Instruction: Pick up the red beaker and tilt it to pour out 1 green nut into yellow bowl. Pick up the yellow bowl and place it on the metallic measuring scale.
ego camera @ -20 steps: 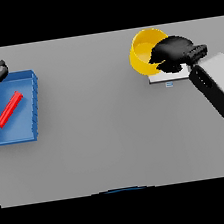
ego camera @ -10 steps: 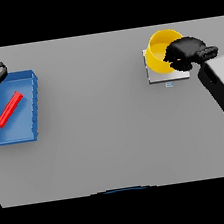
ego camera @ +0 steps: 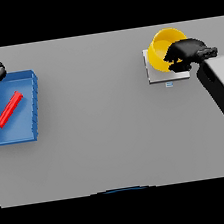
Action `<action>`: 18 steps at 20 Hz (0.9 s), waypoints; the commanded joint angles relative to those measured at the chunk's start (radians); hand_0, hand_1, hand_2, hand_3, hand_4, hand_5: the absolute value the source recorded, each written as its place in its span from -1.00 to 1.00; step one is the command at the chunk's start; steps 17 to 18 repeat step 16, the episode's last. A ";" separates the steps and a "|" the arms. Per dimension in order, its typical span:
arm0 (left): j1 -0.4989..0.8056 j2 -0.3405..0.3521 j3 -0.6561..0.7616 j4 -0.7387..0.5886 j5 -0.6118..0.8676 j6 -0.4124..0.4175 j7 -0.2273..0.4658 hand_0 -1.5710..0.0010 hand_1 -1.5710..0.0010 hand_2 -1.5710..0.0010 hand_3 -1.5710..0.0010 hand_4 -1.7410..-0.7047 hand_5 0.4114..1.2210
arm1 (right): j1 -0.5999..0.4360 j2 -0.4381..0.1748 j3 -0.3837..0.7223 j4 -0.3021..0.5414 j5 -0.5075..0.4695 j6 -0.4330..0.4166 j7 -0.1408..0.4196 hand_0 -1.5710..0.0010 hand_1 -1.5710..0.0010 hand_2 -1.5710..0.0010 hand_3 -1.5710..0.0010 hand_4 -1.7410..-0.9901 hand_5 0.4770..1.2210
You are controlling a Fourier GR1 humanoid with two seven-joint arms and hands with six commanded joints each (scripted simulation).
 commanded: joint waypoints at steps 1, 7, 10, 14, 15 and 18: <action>-0.007 0.002 0.005 0.003 0.007 -0.004 -0.004 1.00 1.00 1.00 1.00 0.72 -0.11 | -0.002 0.009 0.001 0.006 -0.001 0.009 0.008 -0.34 0.00 0.01 -0.25 -0.57 0.51; -0.006 -0.002 0.001 0.003 0.008 -0.007 -0.005 1.00 1.00 1.00 1.00 0.71 -0.11 | -0.011 -0.005 -0.008 0.024 -0.014 0.053 0.002 0.53 0.64 0.56 0.29 -0.36 0.04; -0.008 -0.006 -0.001 0.009 0.006 -0.001 -0.011 1.00 1.00 1.00 1.00 0.71 -0.12 | -0.017 0.001 0.003 0.031 -0.001 0.054 0.014 0.76 0.82 0.72 0.45 -0.25 -0.06; -0.006 -0.002 0.002 -0.015 0.008 -0.006 0.006 1.00 1.00 1.00 1.00 0.71 -0.11 | -0.005 -0.015 0.020 0.020 0.013 0.052 -0.011 0.90 0.93 0.88 0.62 -0.16 -0.12; 0.007 -0.012 -0.007 -0.031 0.005 -0.005 0.010 1.00 1.00 1.00 1.00 0.72 -0.11 | 0.001 -0.019 0.020 0.018 0.012 0.049 -0.014 0.92 0.94 0.90 0.65 -0.14 -0.13; 0.014 -0.014 -0.009 -0.034 0.000 -0.001 0.014 1.00 1.00 1.00 1.00 0.72 -0.12 | -0.001 -0.024 0.018 0.019 0.012 0.051 -0.021 0.94 0.95 0.92 0.66 -0.13 -0.14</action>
